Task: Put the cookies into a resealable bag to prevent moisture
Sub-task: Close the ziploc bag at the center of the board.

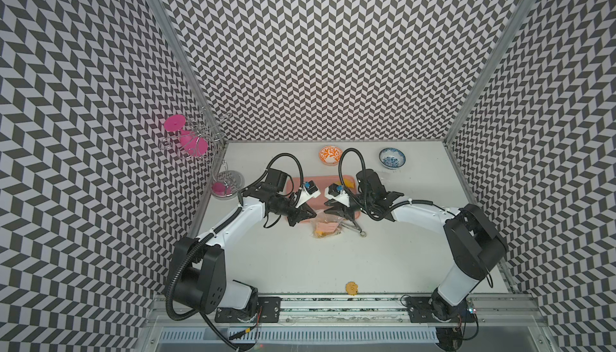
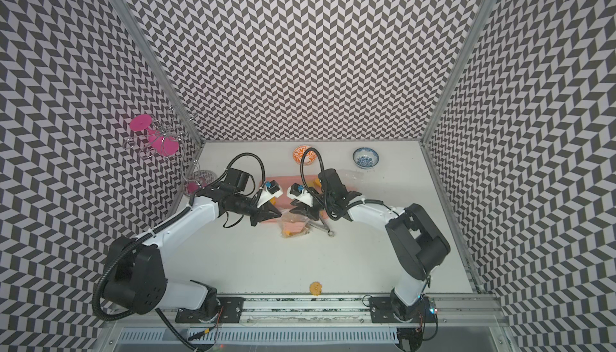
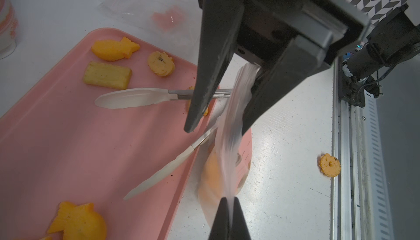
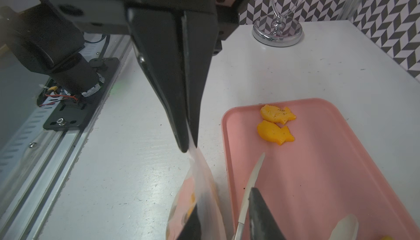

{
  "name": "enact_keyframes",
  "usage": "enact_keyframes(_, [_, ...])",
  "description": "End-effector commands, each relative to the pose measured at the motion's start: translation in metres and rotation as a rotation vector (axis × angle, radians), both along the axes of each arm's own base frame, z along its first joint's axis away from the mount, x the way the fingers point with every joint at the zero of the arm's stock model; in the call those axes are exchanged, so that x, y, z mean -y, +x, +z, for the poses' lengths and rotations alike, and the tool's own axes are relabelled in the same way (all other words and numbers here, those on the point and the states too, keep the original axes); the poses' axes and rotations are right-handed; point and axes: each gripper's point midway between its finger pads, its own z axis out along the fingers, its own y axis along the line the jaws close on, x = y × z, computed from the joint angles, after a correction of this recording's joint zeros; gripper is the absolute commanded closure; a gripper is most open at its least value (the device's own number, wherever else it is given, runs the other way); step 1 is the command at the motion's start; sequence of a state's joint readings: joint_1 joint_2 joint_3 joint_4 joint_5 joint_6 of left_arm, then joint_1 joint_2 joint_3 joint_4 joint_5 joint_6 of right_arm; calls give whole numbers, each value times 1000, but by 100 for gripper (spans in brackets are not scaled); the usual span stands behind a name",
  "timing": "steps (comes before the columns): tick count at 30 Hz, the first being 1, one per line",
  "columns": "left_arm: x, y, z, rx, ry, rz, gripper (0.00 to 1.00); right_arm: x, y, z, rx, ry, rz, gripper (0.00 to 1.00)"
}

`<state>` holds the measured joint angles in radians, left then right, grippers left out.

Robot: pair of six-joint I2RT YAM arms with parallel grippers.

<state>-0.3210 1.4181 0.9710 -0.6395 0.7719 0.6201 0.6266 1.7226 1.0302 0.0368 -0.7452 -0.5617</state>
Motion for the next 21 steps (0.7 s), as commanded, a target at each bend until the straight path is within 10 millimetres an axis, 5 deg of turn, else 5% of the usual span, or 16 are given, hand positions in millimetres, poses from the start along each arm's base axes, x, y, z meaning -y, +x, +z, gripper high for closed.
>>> enact_keyframes(1, [6,-1,13,33,-35,-41,100,-5,3,2,15,-18,10,90])
enact_keyframes(5, [4,0,11,35,-25,-30,100,-1,6,3,14,-40,-6,99])
enact_keyframes(8, [1,2,10,41,-11,-14,100,9,7,10,3,2,-39,83])
enact_keyframes(11, [-2,4,9,50,-4,3,100,22,5,15,-9,27,-66,80])
enact_keyframes(14, [-3,5,8,50,3,11,100,32,3,19,-30,45,-77,98])
enact_keyframes(17, [-4,6,6,47,9,15,100,38,1,22,-35,65,-85,100])
enact_keyframes(21, [-8,10,4,47,32,38,100,48,2,21,-40,71,-113,87])
